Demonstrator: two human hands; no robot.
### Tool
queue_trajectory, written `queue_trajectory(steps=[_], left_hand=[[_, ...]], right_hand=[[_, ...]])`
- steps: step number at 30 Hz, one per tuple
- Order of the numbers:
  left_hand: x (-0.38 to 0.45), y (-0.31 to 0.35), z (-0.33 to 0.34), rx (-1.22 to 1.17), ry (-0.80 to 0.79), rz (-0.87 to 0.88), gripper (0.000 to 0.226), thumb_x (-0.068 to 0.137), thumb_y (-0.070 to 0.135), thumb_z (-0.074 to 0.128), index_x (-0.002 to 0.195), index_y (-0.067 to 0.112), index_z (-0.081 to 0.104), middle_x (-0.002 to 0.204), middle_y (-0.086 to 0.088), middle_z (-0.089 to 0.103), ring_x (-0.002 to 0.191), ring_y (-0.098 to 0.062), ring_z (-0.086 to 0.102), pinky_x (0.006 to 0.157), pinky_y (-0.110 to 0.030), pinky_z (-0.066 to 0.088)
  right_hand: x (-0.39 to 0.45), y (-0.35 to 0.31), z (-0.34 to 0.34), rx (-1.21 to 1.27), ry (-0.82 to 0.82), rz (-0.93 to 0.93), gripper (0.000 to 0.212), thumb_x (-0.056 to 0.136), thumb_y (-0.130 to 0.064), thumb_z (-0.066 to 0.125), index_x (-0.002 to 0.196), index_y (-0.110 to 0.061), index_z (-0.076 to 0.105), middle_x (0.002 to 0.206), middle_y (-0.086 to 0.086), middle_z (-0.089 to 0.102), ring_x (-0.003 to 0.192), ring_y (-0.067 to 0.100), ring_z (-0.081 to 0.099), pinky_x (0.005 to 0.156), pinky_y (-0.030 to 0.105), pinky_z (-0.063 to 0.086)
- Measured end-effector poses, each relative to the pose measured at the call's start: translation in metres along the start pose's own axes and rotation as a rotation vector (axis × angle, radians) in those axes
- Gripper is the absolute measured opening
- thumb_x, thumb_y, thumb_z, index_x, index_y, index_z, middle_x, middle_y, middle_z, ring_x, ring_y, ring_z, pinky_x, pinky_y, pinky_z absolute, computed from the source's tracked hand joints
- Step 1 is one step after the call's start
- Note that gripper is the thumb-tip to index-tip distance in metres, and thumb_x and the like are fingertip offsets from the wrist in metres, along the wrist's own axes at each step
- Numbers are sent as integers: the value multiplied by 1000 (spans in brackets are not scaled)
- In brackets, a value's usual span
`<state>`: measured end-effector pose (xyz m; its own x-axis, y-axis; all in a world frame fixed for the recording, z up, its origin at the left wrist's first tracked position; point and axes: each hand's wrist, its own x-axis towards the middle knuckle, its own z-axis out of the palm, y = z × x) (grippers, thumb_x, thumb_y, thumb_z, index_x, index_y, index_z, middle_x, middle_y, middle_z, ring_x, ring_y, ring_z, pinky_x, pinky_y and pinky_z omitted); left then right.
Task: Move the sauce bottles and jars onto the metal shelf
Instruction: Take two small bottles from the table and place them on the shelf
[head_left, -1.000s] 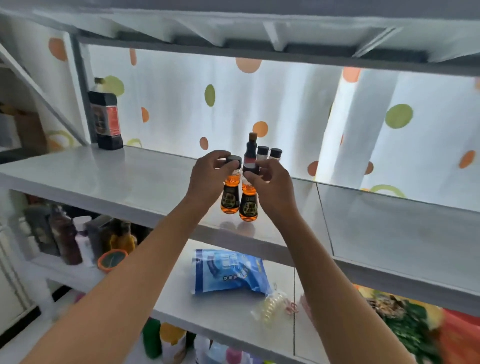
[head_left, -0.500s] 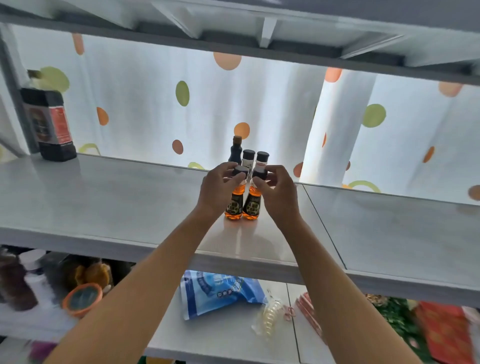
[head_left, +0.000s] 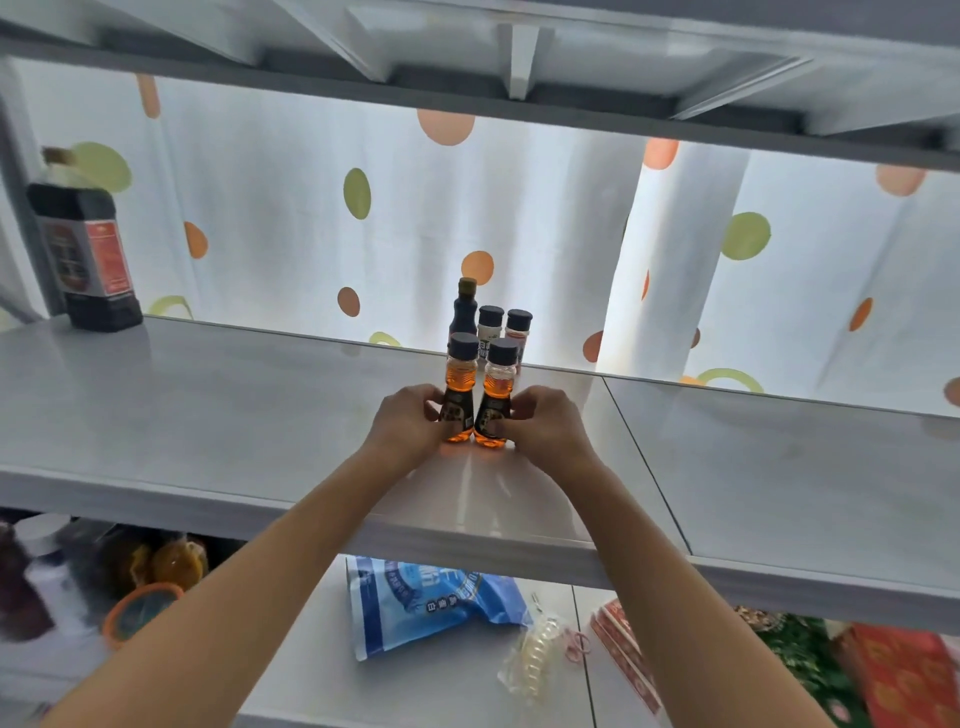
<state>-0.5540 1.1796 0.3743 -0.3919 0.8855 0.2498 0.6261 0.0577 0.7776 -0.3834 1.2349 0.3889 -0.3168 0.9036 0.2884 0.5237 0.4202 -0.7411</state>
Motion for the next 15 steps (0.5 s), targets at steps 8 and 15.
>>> queue_trajectory(steps=[8,15], left_hand=[[43,10,3,85,-87,-96,30,82,21,74,105,19,55,98,-8,63,73,-29,68,68,-41,61],[82,11,12,91,-46,-122,33,79,26,74,106,15,58,90,-10,66,67,-27,67,62,-36,58]], right_hand=[[41,-3,4,-5,-76,40,13,75,-9,79,86,-5,74,85,8,71,74,19,60,63,26,42],[86,6,21,39,-8,79,4,78,-11,72,80,-8,70,76,6,68,73,22,60,60,28,41]])
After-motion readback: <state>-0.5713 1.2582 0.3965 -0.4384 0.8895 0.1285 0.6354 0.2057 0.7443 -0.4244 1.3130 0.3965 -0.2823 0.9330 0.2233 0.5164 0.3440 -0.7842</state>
